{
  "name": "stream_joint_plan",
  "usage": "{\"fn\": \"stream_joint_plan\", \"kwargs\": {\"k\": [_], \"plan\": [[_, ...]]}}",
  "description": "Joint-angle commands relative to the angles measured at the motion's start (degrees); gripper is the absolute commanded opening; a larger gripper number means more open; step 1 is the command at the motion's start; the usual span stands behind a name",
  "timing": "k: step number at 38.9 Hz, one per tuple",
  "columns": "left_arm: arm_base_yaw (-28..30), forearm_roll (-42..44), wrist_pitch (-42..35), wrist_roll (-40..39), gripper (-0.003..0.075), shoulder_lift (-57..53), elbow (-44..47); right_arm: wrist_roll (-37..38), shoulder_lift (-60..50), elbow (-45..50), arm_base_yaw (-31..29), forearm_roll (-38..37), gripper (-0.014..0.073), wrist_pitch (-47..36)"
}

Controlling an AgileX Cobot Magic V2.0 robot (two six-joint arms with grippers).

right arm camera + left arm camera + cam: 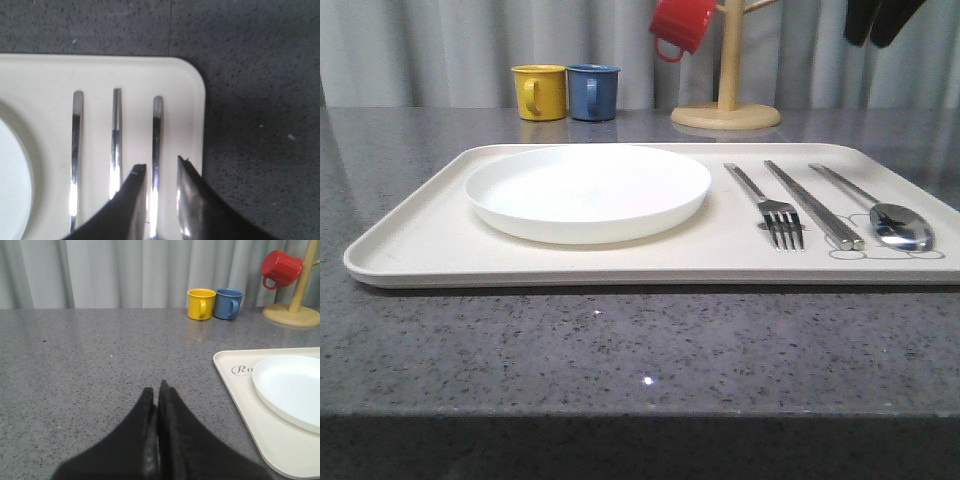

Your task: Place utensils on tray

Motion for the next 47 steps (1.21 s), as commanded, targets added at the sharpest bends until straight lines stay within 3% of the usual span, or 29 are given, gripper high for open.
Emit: {"fn": "stream_joint_plan", "kwargs": {"k": [1, 4, 15, 22, 36, 47], "plan": [[0.19, -0.48, -4.73, -0.58, -0.0018, 0.64, -1.48, -0.28, -3.83, -2.03, -0.09, -1.58, 0.0000, 5.74], [0.19, -0.48, -4.73, -0.58, -0.0018, 0.64, -1.48, -0.32, -4.40, -2.03, -0.09, -1.64, -0.0127, 5.74], [0.19, -0.48, -4.73, -0.58, -0.0018, 0.64, -1.48, -6.75, -9.38, -0.12, -2.75, -3.75, -0.0113, 5.79], [0.19, -0.48, -4.73, -0.58, -0.0018, 0.64, -1.48, -9.74, -18.55, 10.41, -7.51, -3.75, -0.0113, 4.08], [0.19, -0.48, -4.73, -0.58, -0.0018, 0.64, -1.48, -10.25, -46.19, 47.87, -7.92, -5.08, -0.0113, -22.52], [0.19, -0.48, -4.73, -0.58, -0.0018, 0.64, -1.48, -10.25, -70.89, 71.52, -7.92, -9.03, -0.0113, -42.45]]}}
